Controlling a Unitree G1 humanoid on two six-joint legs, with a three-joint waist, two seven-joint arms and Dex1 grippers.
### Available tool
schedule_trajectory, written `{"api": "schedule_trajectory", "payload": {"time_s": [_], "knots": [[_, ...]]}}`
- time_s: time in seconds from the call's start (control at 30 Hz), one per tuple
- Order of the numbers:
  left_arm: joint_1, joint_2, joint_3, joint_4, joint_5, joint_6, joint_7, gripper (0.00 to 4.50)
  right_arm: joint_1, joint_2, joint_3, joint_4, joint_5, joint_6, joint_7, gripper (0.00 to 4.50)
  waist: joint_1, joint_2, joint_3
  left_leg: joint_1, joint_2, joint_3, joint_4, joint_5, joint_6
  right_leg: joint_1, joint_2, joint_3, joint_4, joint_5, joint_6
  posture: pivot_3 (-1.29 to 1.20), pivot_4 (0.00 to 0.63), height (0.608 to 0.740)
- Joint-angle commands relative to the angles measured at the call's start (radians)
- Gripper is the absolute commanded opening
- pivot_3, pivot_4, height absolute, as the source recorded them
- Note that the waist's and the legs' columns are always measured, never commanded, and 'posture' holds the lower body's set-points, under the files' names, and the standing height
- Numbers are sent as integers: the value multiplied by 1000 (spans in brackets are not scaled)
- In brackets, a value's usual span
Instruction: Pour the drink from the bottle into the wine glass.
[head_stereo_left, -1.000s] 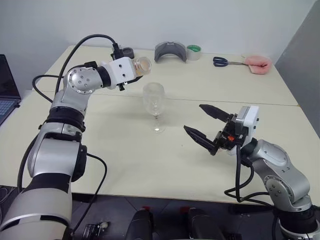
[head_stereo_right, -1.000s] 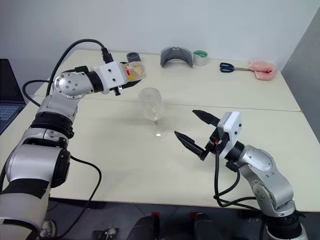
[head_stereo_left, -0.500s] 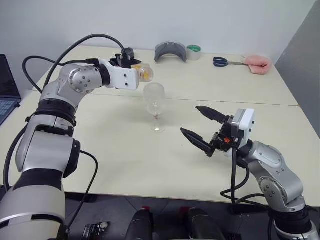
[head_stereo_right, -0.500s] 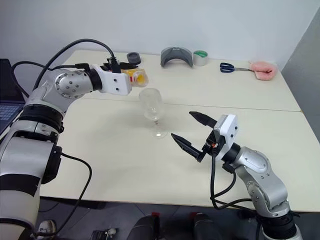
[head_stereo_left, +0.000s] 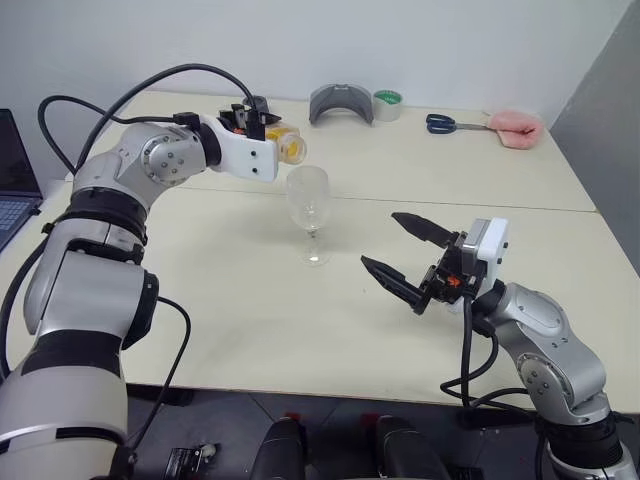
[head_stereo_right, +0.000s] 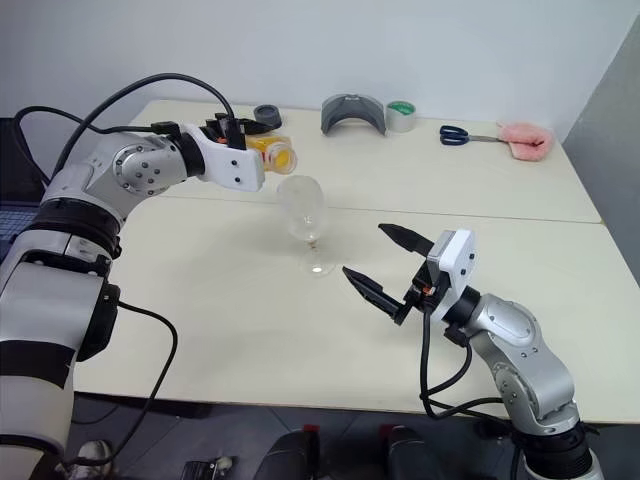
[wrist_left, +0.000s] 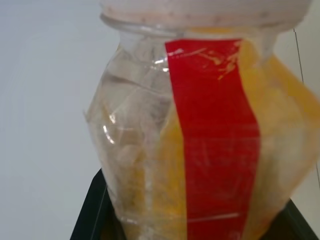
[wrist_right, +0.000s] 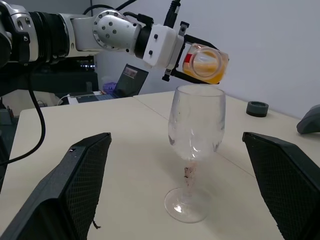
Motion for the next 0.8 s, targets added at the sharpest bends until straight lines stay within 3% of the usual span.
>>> {"api": "schedule_trajectory", "payload": {"time_s": [0.03,0.8], "knots": [[-57,12,-6,-7,13,-22,45,1698,8,4,-8,-39,-2,-17,-3,4500,0,0,0,0,0,0,0,0,0,0,0,0,0,0,0,0,150,740],[-124,30,-97,17,137,-53,180,1698,8,24,-5,-43,-23,-17,-15,4500,0,0,0,0,0,1,7,0,0,0,0,0,6,0,0,0,150,740]]}}
